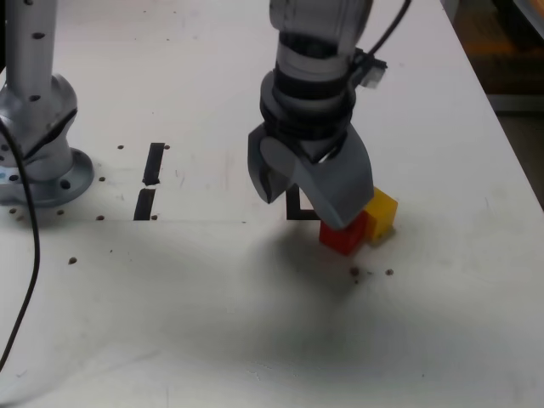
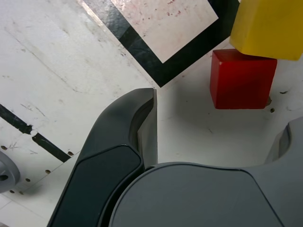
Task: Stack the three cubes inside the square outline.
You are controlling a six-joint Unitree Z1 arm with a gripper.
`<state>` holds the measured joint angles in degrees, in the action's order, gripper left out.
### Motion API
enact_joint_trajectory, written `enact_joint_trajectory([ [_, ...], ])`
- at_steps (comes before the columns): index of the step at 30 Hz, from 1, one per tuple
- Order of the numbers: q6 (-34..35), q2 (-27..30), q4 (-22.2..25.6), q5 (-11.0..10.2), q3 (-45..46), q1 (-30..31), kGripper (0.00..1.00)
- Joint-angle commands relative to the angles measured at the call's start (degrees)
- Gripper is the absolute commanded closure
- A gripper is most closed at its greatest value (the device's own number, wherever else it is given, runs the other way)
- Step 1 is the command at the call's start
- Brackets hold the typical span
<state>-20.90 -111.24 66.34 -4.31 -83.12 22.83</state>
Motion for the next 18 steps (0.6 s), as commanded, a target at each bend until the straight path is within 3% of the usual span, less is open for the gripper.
enact_joint_trajectory([
  [1, 0.17, -0.61, 0.05, 0.09, -0.49, 0.36, 0.08],
  [18, 0.29, -6.80, -3.60, 1.98, -1.57, 0.70, 0.09],
])
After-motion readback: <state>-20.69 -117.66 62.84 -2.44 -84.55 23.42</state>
